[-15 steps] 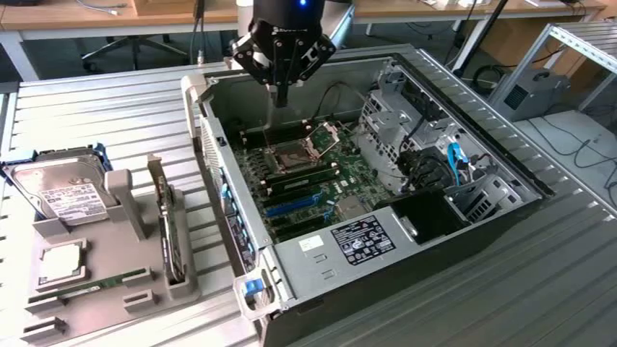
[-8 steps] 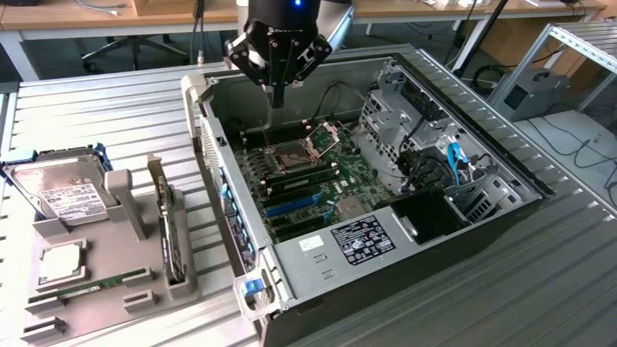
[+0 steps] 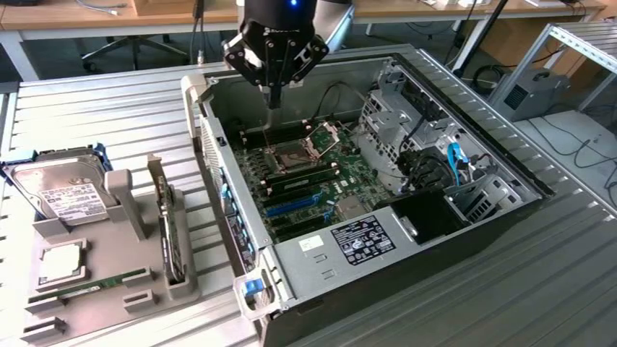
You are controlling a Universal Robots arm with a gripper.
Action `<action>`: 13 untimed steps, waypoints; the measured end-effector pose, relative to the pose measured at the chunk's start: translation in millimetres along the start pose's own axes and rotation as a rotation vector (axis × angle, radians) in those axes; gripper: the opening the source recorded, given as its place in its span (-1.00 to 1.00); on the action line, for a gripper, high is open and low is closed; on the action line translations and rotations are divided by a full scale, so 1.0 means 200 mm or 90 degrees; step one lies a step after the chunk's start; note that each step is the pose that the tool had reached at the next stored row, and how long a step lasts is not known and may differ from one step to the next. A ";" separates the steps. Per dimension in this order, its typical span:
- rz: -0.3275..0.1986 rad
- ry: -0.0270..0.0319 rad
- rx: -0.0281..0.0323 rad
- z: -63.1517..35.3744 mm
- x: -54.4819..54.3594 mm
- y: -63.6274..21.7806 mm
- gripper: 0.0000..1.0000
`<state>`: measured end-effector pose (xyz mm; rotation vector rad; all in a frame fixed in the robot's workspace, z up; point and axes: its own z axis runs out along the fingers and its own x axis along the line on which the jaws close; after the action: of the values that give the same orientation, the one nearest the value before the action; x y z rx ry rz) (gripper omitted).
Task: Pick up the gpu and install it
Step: 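Reach for the gpu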
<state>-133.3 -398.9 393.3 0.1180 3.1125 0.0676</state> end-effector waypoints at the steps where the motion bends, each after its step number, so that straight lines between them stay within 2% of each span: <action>1: 0.000 0.0000 0.0000 0.000 0.00 0.000 -0.79; 13: 0.000 0.0000 0.0000 0.000 0.02 -0.001 -0.79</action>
<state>-136.4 -398.9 393.3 0.1181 3.1125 0.0677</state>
